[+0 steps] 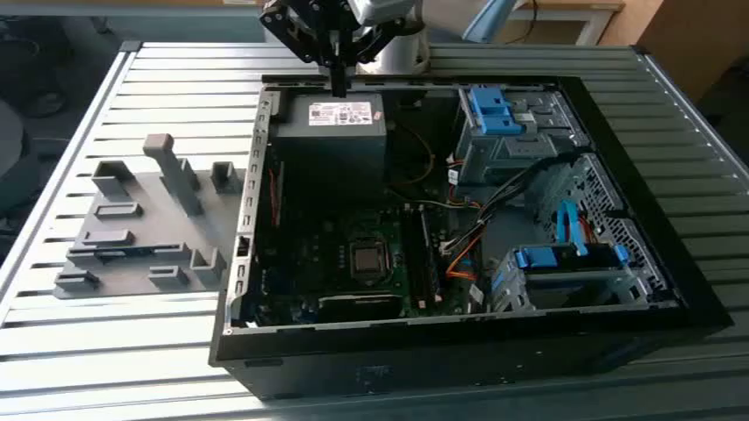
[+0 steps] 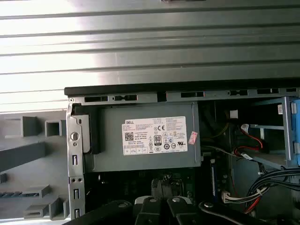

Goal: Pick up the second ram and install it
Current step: 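Reach for the second ram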

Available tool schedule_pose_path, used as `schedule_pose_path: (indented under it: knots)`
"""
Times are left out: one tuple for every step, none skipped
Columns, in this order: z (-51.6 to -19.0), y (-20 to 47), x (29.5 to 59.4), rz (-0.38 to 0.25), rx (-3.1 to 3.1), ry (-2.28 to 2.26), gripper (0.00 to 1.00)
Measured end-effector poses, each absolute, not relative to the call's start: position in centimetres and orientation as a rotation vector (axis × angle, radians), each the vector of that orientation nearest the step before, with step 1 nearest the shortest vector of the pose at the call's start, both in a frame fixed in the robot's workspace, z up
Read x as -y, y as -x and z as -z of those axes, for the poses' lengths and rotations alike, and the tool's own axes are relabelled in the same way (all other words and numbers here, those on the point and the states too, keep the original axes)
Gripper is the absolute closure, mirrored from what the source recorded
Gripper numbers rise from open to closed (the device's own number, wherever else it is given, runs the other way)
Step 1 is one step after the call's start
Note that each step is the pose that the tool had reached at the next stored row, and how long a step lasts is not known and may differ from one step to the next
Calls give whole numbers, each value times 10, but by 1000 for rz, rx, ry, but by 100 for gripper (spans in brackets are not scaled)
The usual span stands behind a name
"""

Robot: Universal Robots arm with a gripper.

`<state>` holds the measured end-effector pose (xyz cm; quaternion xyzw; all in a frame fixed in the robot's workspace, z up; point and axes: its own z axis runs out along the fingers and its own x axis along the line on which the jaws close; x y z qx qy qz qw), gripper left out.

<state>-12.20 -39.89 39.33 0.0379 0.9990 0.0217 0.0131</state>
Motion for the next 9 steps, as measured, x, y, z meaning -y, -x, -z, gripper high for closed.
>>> schedule_pose_path:
  knots:
    - [-393, 122, 399, -68, -3113, -118, 89]
    - [-393, 122, 399, -68, -3112, -118, 89]
    - [-393, 122, 399, -68, -3112, -118, 89]
    - [-393, 122, 399, -68, -3112, -118, 89]
    - [-393, 122, 399, -68, -3112, -118, 89]
    - [-393, 122, 399, -67, -3113, -118, 89]
    - [-393, 123, 399, -68, -3113, -118, 89]
    - [-393, 124, 399, -68, -3113, -118, 89]
    - [-393, 124, 399, -68, -3112, -118, 89]
